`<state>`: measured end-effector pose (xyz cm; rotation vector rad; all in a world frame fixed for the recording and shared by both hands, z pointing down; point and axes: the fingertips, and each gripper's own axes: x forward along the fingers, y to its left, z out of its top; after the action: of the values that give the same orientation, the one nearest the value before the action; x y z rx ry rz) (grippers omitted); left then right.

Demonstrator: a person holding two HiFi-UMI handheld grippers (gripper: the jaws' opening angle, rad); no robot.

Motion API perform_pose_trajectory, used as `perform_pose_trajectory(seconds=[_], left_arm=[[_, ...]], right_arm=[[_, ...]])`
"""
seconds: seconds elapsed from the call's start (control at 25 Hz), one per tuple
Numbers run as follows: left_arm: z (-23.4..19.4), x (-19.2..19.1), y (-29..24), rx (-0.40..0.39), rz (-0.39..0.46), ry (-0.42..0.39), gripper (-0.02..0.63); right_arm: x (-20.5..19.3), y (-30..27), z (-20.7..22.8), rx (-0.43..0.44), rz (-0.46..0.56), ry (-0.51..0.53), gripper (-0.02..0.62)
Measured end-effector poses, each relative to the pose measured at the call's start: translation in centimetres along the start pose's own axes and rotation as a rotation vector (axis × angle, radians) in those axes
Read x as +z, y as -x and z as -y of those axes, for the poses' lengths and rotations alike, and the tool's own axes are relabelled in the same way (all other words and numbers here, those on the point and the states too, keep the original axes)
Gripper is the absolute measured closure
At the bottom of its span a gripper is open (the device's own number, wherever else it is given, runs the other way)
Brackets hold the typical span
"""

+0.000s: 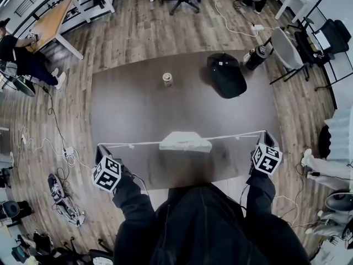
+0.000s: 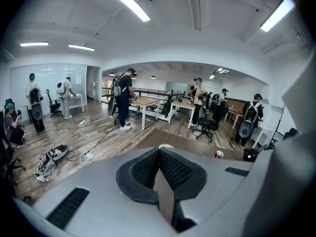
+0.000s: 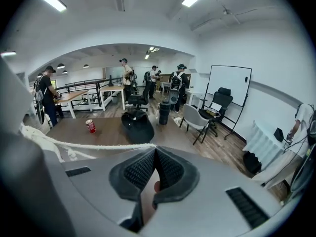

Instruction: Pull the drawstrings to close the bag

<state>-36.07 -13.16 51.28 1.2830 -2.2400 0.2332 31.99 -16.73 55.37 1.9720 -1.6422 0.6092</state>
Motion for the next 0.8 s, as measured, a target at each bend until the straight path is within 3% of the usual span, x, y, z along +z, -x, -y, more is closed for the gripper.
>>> perform_pose_trajectory(seconds=[0.36,0.56,0.8], left_arm=[[7.7,-5.3,-3.6,-0.225,-0.137,-0.118,0.572],[13.6,-9.7,-4.7,-0.375,-0.24,-0.193,0.572],[18.3,-17.3,-4.9,-0.516,-0.402,-0.287,0.572]], right_arm=[[1.7,-2.2,-6.1,0.142,0.014,0.066,0.574],[0.4,-2.7,-13.8,0.313,-0.008,0.158,0.574],[-4.6,-2.9,-23.4,0.527,-0.091,0.228,0.574]])
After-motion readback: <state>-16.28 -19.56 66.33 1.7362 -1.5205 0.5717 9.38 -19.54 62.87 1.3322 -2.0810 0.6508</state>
